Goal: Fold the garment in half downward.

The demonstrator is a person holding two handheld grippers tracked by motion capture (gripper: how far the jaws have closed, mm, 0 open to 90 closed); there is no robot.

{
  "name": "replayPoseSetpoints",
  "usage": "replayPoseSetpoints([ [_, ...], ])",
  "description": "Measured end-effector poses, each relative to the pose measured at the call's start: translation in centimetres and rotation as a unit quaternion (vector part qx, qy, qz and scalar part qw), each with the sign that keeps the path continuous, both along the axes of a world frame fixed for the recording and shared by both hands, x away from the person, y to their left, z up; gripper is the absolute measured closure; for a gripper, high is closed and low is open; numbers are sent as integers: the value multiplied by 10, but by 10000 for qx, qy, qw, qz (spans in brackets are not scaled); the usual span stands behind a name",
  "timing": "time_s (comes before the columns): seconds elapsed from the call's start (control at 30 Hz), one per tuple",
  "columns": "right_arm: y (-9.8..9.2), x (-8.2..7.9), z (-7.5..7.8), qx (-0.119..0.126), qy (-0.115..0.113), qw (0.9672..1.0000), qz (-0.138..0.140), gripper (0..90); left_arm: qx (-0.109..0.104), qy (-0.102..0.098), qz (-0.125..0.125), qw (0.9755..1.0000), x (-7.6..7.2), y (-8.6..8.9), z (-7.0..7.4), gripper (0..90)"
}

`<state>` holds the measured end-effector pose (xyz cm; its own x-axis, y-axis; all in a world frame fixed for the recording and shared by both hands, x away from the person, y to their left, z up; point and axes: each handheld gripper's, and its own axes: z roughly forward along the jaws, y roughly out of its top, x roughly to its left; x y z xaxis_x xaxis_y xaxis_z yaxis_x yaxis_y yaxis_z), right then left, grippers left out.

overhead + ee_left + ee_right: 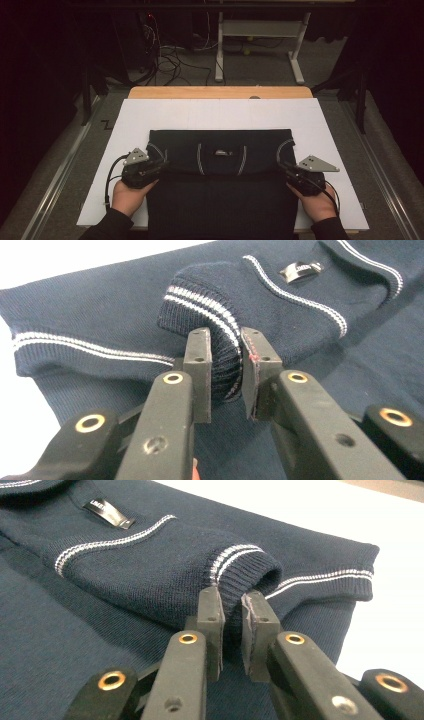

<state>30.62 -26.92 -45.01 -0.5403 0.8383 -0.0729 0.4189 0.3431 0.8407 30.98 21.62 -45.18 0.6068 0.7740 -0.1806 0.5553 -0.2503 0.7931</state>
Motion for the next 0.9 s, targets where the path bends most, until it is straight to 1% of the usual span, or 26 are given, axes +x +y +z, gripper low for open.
replayPoseSetpoints([
  [0.17,1,-11,0,-51,-40,10000,50,813,39,5,-46,10000,-9,2,-2,725],
  [0.3,1,-19,0,-94,-54,9999,67,813,5,12,-69,10000,-15,2,-3,724],
  [0.5,-1,-28,-2,-89,-31,9999,75,812,-2,52,-110,9999,-22,3,-6,723],
  [0.57,-1,-31,-2,-96,-27,9999,73,812,29,80,-133,9999,-25,3,-8,723],
  [0.67,-2,-35,-4,-89,10,9999,87,812,67,140,-135,9998,-29,3,-11,721],
  [0.77,-5,-40,-6,-101,75,9999,112,811,164,220,-143,9995,-32,2,-17,719],
  [0.9,-7,-42,-11,-134,212,9996,121,810,254,346,-145,9990,-34,3,-23,713],
])
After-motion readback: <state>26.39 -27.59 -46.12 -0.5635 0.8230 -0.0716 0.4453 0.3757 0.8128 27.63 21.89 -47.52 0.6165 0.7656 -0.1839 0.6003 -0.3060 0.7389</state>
